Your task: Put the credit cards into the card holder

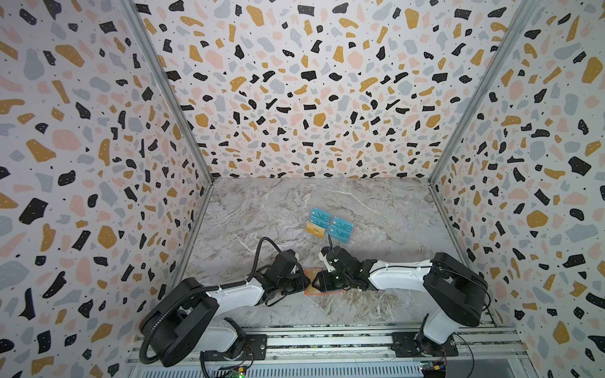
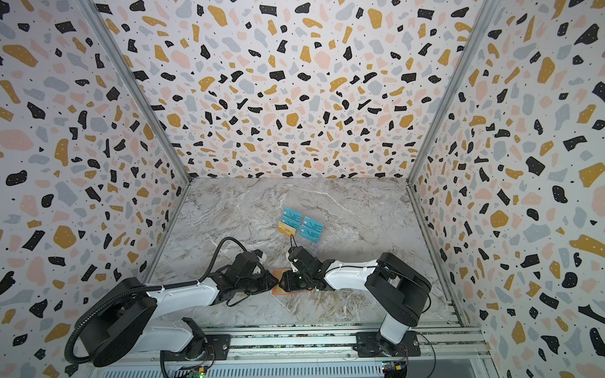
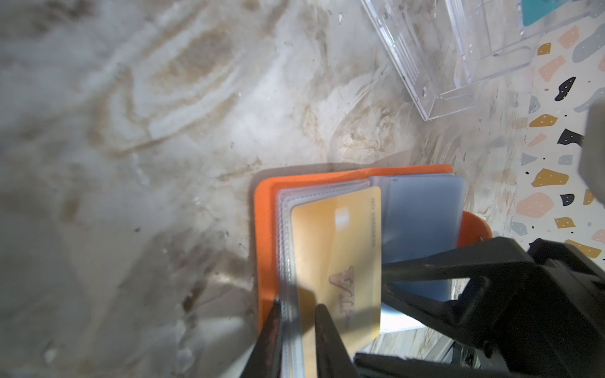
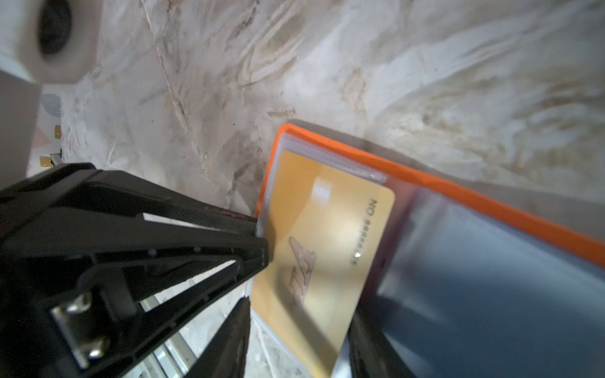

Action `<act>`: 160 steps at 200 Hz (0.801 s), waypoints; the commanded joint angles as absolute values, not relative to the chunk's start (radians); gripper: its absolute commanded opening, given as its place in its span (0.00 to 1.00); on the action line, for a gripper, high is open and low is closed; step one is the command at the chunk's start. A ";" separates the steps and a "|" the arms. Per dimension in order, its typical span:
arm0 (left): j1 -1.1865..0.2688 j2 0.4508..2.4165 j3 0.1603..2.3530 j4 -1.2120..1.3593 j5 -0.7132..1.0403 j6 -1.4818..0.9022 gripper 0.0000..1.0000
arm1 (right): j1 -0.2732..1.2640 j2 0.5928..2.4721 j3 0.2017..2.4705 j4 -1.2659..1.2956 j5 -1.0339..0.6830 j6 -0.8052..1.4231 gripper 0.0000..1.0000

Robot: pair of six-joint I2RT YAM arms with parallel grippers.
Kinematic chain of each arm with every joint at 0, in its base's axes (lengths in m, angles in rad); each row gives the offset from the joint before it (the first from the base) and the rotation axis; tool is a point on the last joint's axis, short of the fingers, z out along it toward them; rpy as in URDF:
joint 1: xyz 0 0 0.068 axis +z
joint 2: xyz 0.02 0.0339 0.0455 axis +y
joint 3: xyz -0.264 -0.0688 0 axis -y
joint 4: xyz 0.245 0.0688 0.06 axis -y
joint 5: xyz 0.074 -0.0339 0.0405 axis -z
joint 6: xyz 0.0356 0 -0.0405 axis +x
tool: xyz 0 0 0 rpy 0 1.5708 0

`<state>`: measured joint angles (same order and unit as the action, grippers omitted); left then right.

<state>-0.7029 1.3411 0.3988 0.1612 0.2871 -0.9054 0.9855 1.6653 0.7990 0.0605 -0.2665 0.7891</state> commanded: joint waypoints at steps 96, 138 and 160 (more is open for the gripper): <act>-0.710 1.340 0.391 0.215 0.308 -0.899 0.22 | 1.013 1.652 0.872 -0.072 -0.214 0.726 0.53; -0.710 1.342 0.406 0.206 0.312 -0.893 0.22 | 1.020 1.682 0.908 -0.083 -0.224 0.708 0.47; -0.710 1.343 0.407 0.207 0.315 -0.891 0.22 | 1.025 1.680 0.914 -0.077 -0.236 0.697 0.47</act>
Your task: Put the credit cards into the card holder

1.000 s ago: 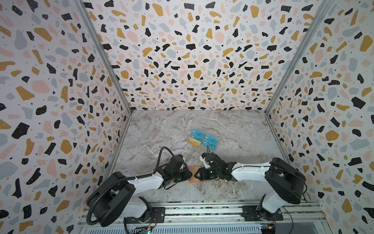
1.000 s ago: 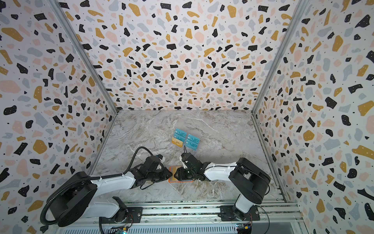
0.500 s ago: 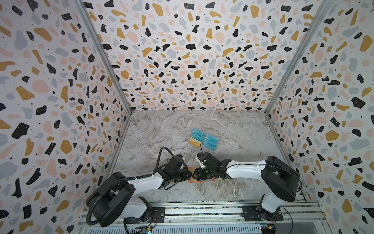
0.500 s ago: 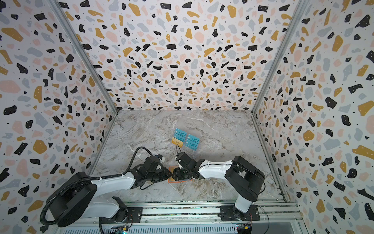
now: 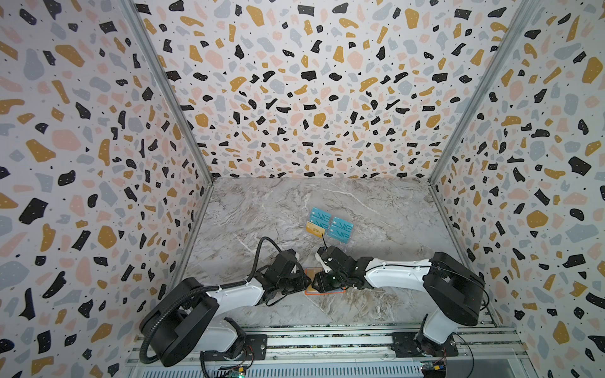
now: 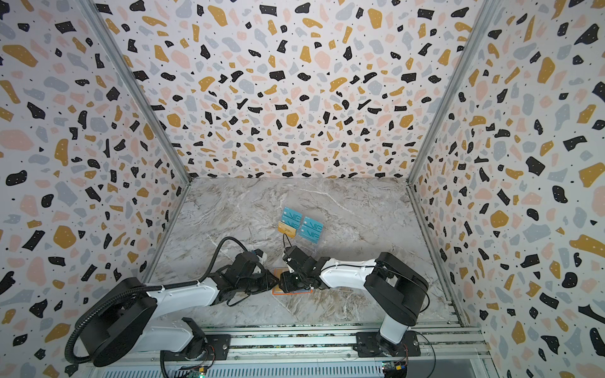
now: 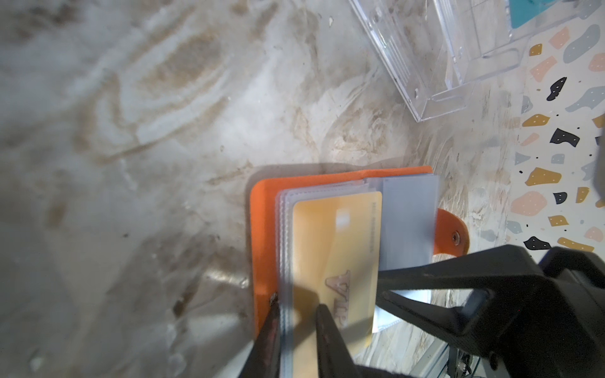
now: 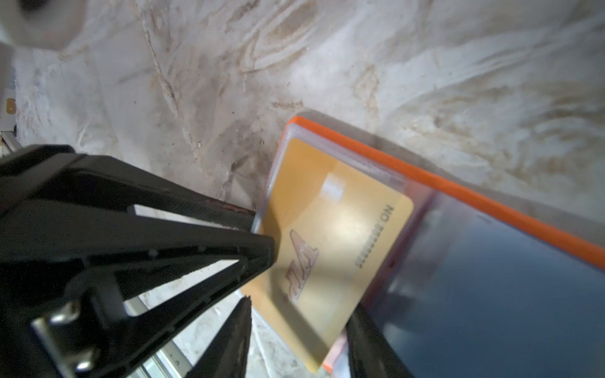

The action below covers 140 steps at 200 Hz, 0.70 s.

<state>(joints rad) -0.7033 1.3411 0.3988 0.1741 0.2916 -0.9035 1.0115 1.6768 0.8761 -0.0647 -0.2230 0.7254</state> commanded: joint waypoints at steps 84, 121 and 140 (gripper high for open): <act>-0.708 1.362 0.447 0.139 0.295 -0.853 0.23 | 1.005 1.680 0.901 -0.074 -0.258 0.655 0.51; -0.702 1.333 0.505 0.011 0.237 -0.820 0.28 | 0.963 1.587 0.841 -0.102 -0.234 0.640 0.55; -0.701 1.327 0.554 -0.073 0.209 -0.796 0.31 | 0.947 1.552 0.817 -0.103 -0.237 0.623 0.55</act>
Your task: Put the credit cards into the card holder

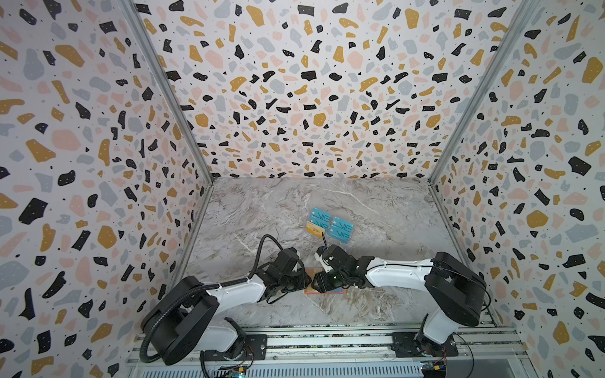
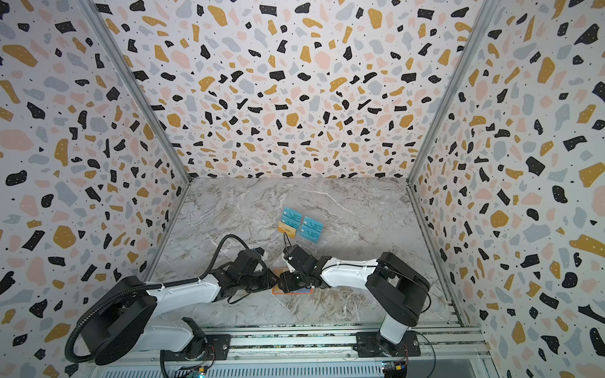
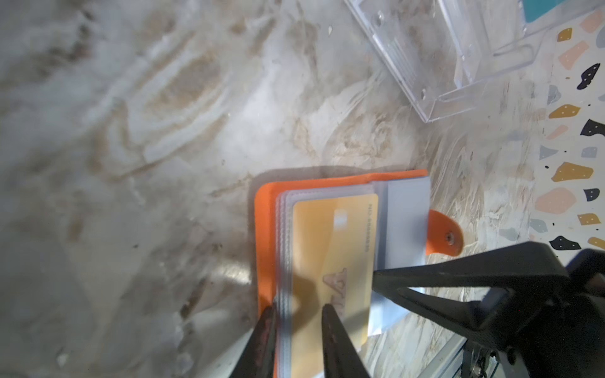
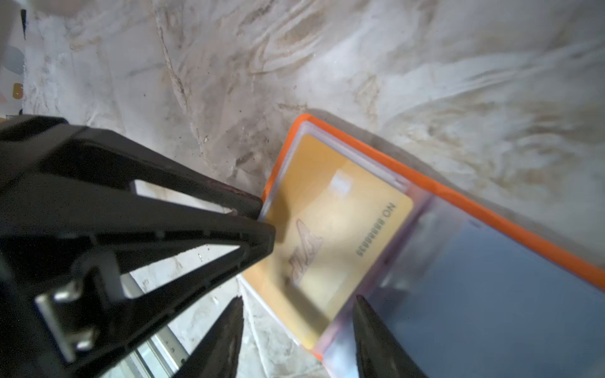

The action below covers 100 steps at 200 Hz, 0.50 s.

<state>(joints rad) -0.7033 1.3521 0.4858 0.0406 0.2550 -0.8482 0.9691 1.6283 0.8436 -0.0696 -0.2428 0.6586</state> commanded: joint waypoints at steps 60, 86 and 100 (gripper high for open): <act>-0.701 1.257 0.688 -0.350 0.047 -0.760 0.40 | 0.894 1.477 0.782 -0.133 -0.201 0.540 0.55; -0.701 1.224 0.741 -0.373 0.011 -0.785 0.41 | 0.852 1.442 0.777 -0.119 -0.202 0.517 0.53; -0.707 1.217 0.773 -0.371 0.001 -0.795 0.41 | 0.848 1.439 0.786 -0.119 -0.215 0.502 0.50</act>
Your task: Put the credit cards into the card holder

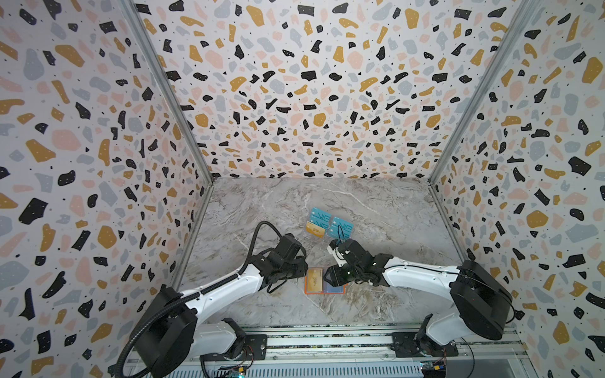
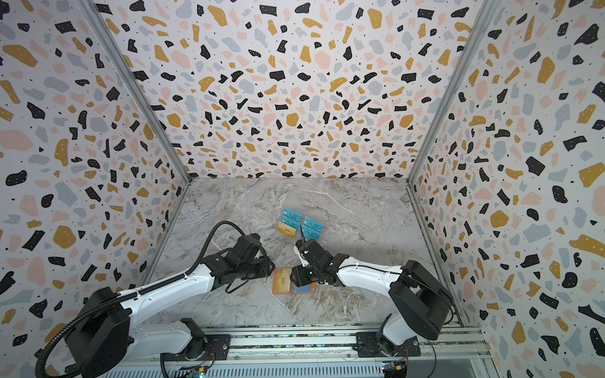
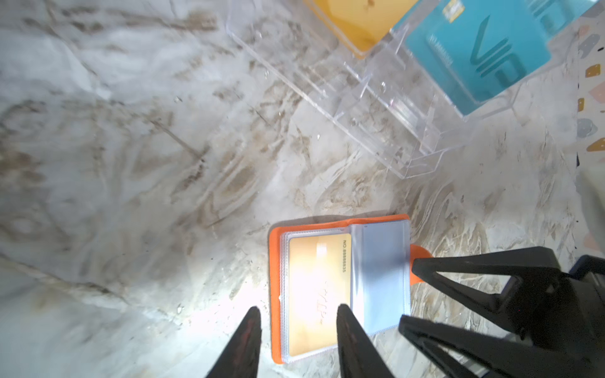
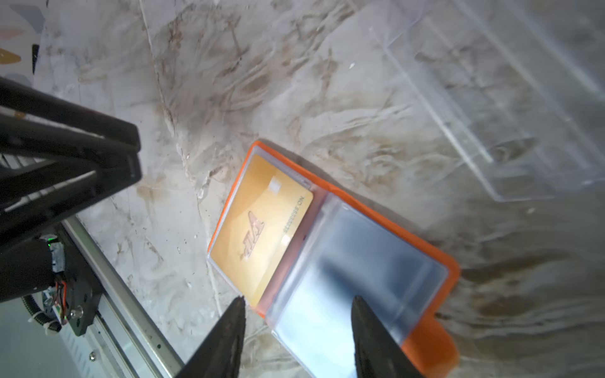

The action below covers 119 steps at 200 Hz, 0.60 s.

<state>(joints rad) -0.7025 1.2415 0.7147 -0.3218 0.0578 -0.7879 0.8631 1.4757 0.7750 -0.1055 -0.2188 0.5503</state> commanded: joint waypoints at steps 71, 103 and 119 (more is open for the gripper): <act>-0.837 1.291 0.773 -0.119 0.032 -0.877 0.33 | 0.814 1.416 0.766 -0.065 -0.259 0.455 0.26; -0.871 1.388 0.769 -0.005 0.072 -0.927 0.32 | 0.811 1.433 0.733 -0.011 -0.328 0.488 0.20; -0.873 1.437 0.781 0.023 0.094 -0.925 0.31 | 0.810 1.433 0.716 -0.004 -0.336 0.500 0.17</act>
<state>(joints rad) -0.8692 1.3792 0.7761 -0.0841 0.0570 -0.8997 0.8089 1.4513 0.7418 -0.0319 -0.2916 0.4870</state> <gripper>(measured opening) 0.313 0.185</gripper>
